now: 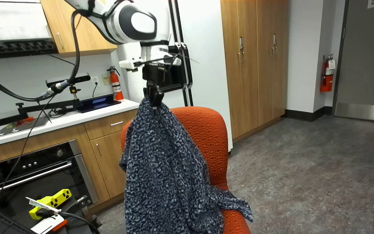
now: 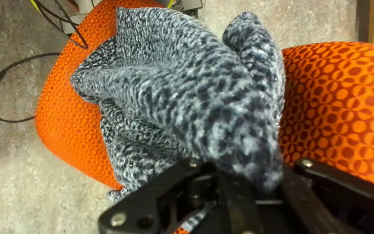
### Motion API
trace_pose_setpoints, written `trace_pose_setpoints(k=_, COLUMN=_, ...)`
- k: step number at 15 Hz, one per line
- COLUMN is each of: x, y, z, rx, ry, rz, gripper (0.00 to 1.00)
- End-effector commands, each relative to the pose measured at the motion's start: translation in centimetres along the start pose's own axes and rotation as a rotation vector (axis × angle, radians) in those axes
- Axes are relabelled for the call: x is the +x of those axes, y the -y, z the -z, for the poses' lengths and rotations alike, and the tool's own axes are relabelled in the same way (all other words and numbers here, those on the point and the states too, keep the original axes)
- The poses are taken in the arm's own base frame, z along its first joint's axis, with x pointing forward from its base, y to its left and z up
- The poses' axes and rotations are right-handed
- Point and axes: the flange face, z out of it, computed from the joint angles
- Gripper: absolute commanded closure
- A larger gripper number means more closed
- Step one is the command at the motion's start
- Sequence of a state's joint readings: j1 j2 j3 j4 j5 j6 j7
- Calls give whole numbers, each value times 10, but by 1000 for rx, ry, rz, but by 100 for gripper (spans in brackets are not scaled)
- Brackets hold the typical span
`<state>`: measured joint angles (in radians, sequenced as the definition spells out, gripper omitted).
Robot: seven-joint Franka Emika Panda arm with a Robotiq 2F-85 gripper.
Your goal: Hang the fleece on the head rest of the armchair
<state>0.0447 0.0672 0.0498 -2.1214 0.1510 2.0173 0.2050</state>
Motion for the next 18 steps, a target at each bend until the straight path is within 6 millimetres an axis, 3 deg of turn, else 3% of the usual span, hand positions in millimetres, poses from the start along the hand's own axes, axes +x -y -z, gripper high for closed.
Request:
trace_pose_setpoints(k=1, x=-39, y=20, z=82, rx=-30, ry=-96, rz=16, gripper=98)
trace_pose_setpoints(k=5, x=-73, y=57, z=165, rx=-49, ry=-217, rz=33, gripper=98)
trace_pose_setpoints(k=10, x=-113, y=124, z=253, rx=-82, ry=-418, rz=49, gripper=98)
trace_pose_setpoints(k=15, x=-151, y=202, z=321, rx=-129, ry=-680, rz=140, gripper=98)
trace_pose_setpoints(k=18, x=-158, y=244, z=345, rx=-192, ry=-827, rz=225, gripper=98)
